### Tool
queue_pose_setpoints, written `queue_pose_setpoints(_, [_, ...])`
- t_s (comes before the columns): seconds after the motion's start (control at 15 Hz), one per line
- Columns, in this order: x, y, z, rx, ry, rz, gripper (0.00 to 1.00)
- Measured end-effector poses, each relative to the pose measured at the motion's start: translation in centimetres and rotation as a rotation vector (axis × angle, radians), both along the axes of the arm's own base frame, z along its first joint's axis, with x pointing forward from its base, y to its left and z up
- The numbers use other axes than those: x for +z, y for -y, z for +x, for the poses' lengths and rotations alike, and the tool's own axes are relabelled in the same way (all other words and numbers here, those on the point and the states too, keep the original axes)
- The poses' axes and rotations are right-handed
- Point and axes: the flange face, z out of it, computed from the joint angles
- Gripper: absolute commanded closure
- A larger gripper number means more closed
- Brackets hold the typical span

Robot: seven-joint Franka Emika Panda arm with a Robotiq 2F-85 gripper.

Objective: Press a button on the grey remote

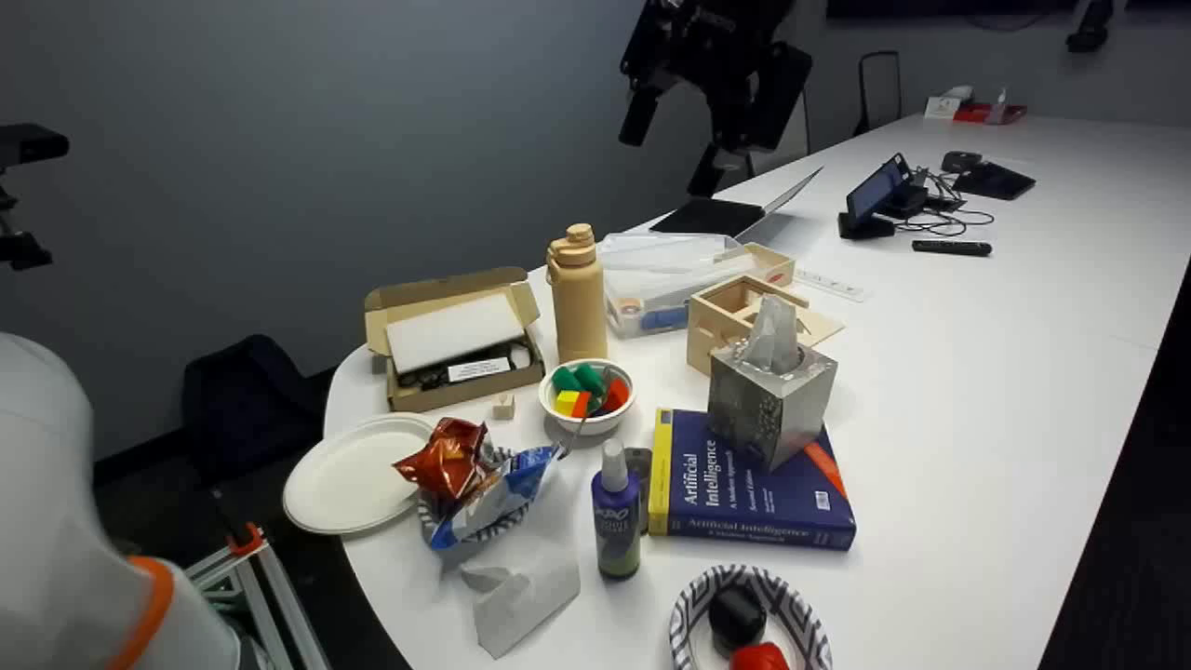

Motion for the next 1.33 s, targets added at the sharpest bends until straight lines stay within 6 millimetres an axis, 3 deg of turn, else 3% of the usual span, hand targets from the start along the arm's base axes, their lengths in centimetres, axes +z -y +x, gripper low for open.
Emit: queue_pose_setpoints(1.33, [-0.40,-0.38,0.24,-0.004,-0.005,-0.007,0.00])
